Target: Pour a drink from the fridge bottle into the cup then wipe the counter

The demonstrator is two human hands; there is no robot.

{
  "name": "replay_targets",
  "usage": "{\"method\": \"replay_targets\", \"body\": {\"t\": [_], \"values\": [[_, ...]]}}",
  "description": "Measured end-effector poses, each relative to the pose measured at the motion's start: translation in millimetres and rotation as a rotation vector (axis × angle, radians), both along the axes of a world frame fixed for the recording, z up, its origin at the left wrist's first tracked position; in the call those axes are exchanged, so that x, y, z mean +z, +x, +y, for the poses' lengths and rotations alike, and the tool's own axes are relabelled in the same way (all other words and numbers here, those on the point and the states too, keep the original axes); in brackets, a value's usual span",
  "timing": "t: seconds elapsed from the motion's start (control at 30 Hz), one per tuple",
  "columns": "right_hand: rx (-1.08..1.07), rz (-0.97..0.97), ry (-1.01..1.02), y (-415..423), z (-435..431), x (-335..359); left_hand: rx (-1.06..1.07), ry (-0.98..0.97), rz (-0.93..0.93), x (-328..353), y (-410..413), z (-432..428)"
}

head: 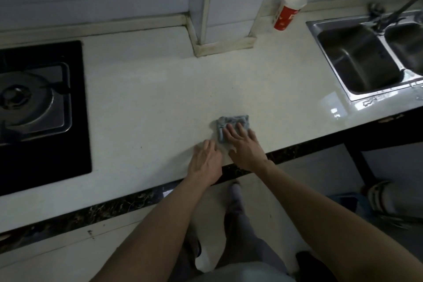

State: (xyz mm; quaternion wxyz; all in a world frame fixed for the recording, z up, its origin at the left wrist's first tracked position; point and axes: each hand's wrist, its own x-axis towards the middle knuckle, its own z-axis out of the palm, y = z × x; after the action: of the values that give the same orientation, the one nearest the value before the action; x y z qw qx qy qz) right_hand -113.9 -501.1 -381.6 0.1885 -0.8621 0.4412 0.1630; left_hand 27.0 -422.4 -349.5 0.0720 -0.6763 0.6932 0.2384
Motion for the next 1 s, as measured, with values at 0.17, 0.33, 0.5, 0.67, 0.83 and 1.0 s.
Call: {"method": "replay_targets", "body": {"t": [0.17, 0.33, 0.5, 0.67, 0.83, 1.0], "values": [[0.086, -0.035, 0.021, 20, -74, 2, 0.072, -0.009, -0.044, -3, -19, -31], [0.211, -0.052, 0.021, 13, -162, 6, 0.196, -0.025, 0.085, -16, -56, -68], [0.108, -0.105, -0.042, -57, -246, -4, 0.249, -0.011, 0.069, -16, -98, -100], [-0.136, -0.053, -0.085, -179, -289, -6, 0.363, 0.019, 0.012, -17, -123, -112], [-0.501, 0.030, -0.148, -218, -291, -7, 0.377, 0.043, 0.016, -17, -125, -119], [-0.782, 0.022, -0.039, -146, -267, -1, 0.383, 0.059, 0.035, -11, -130, -116]]}}
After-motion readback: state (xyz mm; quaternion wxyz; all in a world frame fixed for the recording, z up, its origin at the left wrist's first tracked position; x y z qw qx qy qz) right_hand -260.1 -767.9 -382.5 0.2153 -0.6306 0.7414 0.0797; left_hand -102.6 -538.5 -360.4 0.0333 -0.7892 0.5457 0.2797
